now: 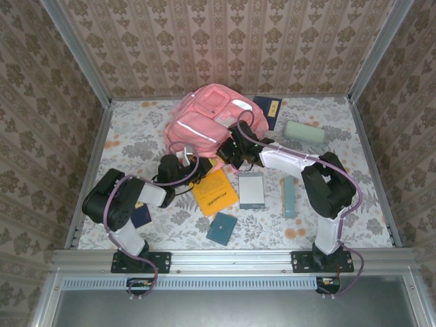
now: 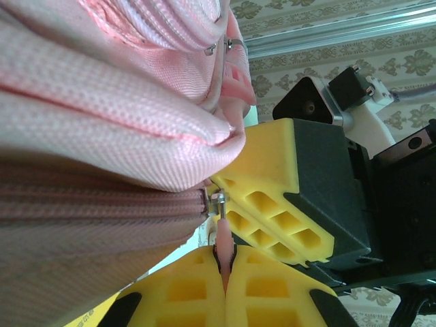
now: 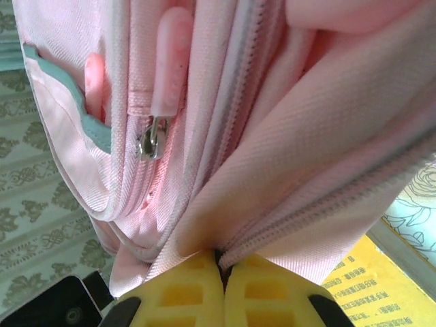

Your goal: Pack books, pencil case, and school supplies into a backpack

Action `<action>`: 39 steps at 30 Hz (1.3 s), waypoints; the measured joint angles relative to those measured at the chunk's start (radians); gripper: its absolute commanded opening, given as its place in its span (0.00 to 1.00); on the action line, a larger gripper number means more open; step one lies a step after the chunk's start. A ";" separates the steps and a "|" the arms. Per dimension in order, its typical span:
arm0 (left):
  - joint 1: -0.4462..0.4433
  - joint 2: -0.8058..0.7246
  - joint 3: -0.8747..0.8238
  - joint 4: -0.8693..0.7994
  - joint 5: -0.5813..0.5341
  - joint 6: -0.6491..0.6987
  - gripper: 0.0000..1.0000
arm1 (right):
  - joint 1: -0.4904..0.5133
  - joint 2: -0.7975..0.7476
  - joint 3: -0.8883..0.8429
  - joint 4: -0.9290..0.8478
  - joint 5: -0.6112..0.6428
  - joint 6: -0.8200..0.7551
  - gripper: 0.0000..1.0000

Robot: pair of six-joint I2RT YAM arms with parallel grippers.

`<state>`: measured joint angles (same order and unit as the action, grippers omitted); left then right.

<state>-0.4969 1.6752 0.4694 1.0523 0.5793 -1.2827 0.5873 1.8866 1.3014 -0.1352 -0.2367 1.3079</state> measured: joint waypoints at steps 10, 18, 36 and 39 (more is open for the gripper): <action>0.139 -0.079 -0.019 -0.089 0.034 0.032 0.00 | -0.100 -0.087 -0.091 -0.005 -0.005 -0.049 0.00; 0.283 -0.133 0.019 -0.268 0.097 0.124 0.00 | -0.181 -0.130 -0.114 -0.056 -0.027 -0.131 0.00; 0.099 -0.054 0.090 -0.207 0.071 0.089 0.00 | -0.093 -0.278 -0.087 -0.232 0.084 -0.273 0.50; 0.029 -0.054 0.090 -0.199 0.046 0.078 0.00 | -0.019 -0.307 -0.087 -0.235 0.103 -0.232 0.49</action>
<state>-0.4683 1.6215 0.5598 0.8536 0.6250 -1.2049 0.5682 1.5795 1.2148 -0.3698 -0.1337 1.0763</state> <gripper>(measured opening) 0.046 0.501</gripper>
